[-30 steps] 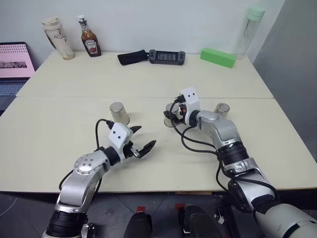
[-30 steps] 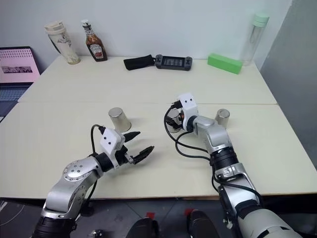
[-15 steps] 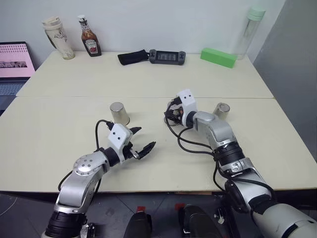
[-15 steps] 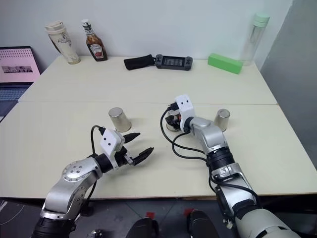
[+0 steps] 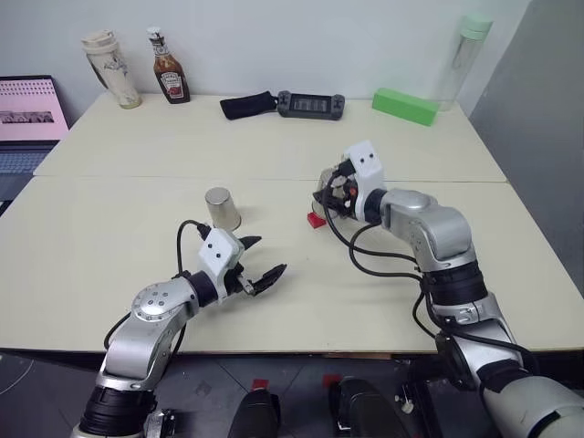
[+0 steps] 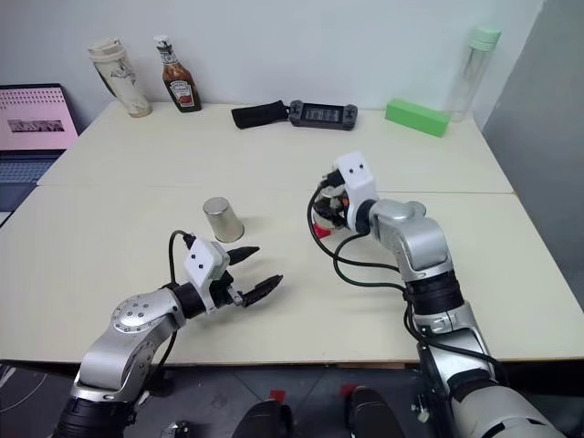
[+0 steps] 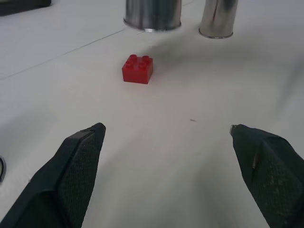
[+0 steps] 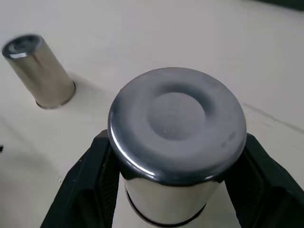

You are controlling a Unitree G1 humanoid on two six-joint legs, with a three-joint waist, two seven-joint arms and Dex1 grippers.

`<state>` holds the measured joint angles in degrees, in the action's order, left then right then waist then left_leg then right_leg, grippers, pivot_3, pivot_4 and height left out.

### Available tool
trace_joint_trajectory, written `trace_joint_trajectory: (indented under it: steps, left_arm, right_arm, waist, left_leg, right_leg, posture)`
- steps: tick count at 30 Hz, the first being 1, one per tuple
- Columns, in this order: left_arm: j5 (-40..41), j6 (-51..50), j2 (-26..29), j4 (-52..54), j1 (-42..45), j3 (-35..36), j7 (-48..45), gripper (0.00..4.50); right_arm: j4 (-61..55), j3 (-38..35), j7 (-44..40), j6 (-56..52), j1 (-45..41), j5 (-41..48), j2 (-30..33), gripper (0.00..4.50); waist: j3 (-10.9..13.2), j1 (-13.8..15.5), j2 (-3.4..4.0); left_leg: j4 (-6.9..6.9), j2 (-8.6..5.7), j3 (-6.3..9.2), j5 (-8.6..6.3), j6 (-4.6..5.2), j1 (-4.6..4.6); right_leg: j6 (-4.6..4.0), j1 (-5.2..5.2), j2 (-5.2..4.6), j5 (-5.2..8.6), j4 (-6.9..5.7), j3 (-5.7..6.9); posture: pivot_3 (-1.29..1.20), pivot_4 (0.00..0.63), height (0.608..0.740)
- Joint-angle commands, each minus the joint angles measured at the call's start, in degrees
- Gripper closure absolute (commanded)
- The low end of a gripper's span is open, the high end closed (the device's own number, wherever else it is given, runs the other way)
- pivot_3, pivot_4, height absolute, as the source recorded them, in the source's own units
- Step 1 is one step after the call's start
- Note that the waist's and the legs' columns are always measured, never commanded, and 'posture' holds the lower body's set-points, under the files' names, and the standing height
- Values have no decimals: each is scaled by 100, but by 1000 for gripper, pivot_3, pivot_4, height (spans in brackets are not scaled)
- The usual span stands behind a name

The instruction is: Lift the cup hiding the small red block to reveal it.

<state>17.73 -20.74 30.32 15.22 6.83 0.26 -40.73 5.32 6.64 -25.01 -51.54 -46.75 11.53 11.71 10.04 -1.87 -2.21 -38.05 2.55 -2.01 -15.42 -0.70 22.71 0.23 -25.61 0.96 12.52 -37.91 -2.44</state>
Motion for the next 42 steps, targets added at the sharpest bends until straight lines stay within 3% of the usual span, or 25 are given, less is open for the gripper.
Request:
trace_joint_trajectory:
  steps: [1, 8, 19, 21, 26, 36, 42]
  left_arm:
    - [11, 82, 54, 100, 52, 58, -34, 0]
    - [27, 36, 55, 117, 76, 98, 12, 0]
    - [41, 5, 81, 102, 130, 98, -4, 0]
    - [83, -44, 83, 133, 133, 113, -6, 0]
    - [11, -7, 151, 129, 107, 87, -41, 0]
    - [136, -84, 254, 140, 125, 273, -43, 0]
    - [240, -354, 319, 219, 201, 371, -66, 0]
  right_arm:
    - [-405, 7, -69, -54, 45, 14, 175, 1856]
    - [-880, 75, -133, -327, 487, 107, 370, 1856]
    - [-663, 235, -79, -119, 772, -5, 389, 1856]
    - [-696, 272, -146, -106, 770, 7, 428, 1155]
    - [-1016, 334, -334, -121, 726, 58, 635, 101]
    - [-2365, 119, -1579, -922, 35, 955, 1956, 101]
    - [-2408, -66, -1758, -1105, -151, 1340, 2087, 101]
  waist:
    - [0, -1, 0]
    - [0, -1, 0]
    - [0, -4, 0]
    - [0, -4, 0]
    - [0, -3, 0]
    - [1, -2, 1]
    - [1, 1, 1]
  left_leg:
    - [0, 0, -1, 0, 0, 0]
    - [0, 1, 3, 0, 0, 0]
    - [-1, 0, 2, 0, 0, -2]
    - [-1, 0, 1, 0, 0, -2]
    - [-1, -1, 1, 0, 0, -2]
    - [-1, -3, 3, 0, 0, -2]
    - [0, 1, 12, 0, 1, -5]
  right_leg:
    - [0, 0, 0, 0, 0, 0]
    - [7, 1, 0, 4, 0, 2]
    - [7, 2, 2, 4, 0, 1]
    - [7, 2, 3, 4, 0, 1]
    - [7, 2, 3, 5, 2, 1]
    - [8, 2, 3, 5, 4, 6]
    - [5, 9, 4, 7, 6, 10]
  posture:
    - [0, 150, 740]
    - [0, 150, 740]
    - [0, 150, 740]
    - [0, 150, 740]
    - [0, 150, 740]
    - [0, 150, 740]
    - [0, 150, 740]
